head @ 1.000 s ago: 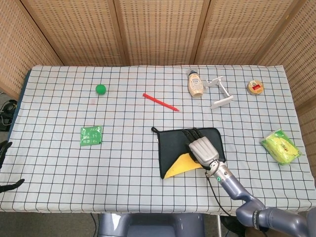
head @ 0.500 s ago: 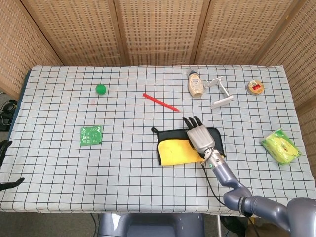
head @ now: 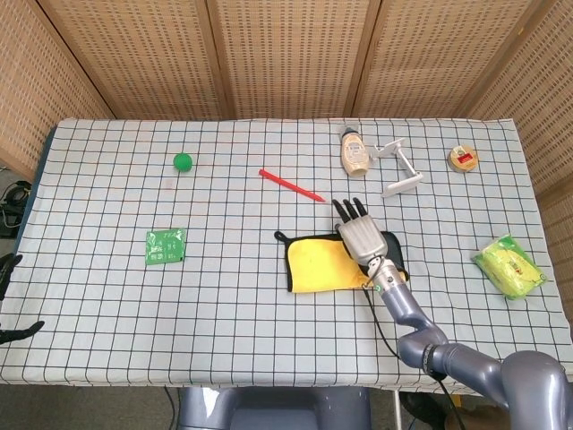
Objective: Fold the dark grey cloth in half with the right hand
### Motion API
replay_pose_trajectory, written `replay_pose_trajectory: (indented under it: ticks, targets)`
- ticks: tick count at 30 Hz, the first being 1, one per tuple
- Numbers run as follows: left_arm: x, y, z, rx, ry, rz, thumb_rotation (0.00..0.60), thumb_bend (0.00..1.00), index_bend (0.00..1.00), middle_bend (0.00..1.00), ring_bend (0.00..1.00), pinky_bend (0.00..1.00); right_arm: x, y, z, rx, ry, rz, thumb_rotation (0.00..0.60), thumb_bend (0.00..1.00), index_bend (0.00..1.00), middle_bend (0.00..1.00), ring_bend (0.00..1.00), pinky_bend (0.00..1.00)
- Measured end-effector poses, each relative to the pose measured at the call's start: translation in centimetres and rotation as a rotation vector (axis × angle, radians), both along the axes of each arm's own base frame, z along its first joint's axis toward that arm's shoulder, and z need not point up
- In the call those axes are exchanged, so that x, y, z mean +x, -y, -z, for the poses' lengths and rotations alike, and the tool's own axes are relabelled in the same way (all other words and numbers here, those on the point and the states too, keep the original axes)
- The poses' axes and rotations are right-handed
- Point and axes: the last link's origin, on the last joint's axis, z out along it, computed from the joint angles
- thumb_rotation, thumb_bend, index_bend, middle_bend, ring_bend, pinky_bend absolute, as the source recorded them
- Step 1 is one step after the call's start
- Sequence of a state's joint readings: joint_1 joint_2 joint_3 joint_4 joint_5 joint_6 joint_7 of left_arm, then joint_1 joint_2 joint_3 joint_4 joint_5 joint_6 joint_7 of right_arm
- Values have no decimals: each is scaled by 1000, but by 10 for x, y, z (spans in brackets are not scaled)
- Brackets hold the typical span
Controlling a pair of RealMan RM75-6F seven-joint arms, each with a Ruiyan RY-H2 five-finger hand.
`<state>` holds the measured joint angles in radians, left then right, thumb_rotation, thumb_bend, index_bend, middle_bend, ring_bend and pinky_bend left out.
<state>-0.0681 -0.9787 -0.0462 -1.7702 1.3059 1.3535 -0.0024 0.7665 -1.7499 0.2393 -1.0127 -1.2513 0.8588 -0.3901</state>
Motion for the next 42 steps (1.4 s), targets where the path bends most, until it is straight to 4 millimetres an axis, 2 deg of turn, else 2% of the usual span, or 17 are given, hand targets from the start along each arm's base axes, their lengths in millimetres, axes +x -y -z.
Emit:
replay_pose_trajectory:
  ticks: [7,10,12,14,16,17,22,28,31,34,37,42]
  targets:
    - [0,0,1,-3,-1,-1,600,0,0,0,0,0,-1,2,3,-1,-20,-8,600,667,646,74,0,0]
    - [0,0,1,-3,-2,-2,600,0,0,0,0,0,-1,3,5,-3,-34,-15,600,604,621,71,0,0]
    - [0,0,1,-3,-2,-2,600,0,0,0,0,0,0,3,6,-4,-40,-19,600,454,500,59,0,0]
    - [0,0,1,-3,-1,-2,600,0,0,0,0,0,0,3,6,-8,-50,-26,600,160,265,42,0,0]
    - [0,0,1,-3,0,-3,600,0,0,0,0,0,1,4,5,-19,-54,-32,600,16,133,37,0,0]
    - [0,0,1,-2,0,-3,600,0,0,0,0,0,1,4,4,-29,-54,-36,600,0,103,37,0,0]
    - [-1,0,1,-2,1,-4,600,0,0,0,0,0,7,4,-3,-77,-12,-55,600,0,107,29,0,0]
    - [-1,0,2,-7,-1,-1,600,0,0,0,0,0,16,-3,-21,-94,76,-92,600,0,263,15,0,0]
    - [0,0,2,-10,-2,3,600,0,0,0,0,0,14,-10,-32,-81,107,-99,600,23,309,11,0,0]
    - [1,0,3,-12,-3,6,600,0,0,0,0,0,7,-22,-45,-53,126,-93,600,85,366,12,0,0]
    - [2,0,4,-15,-4,8,600,0,0,0,0,0,-9,-37,-58,-22,111,-79,600,153,394,15,0,0]
    - [3,0,4,-15,-7,12,600,0,0,0,0,0,-36,-64,-61,39,56,-86,600,226,427,17,0,0]
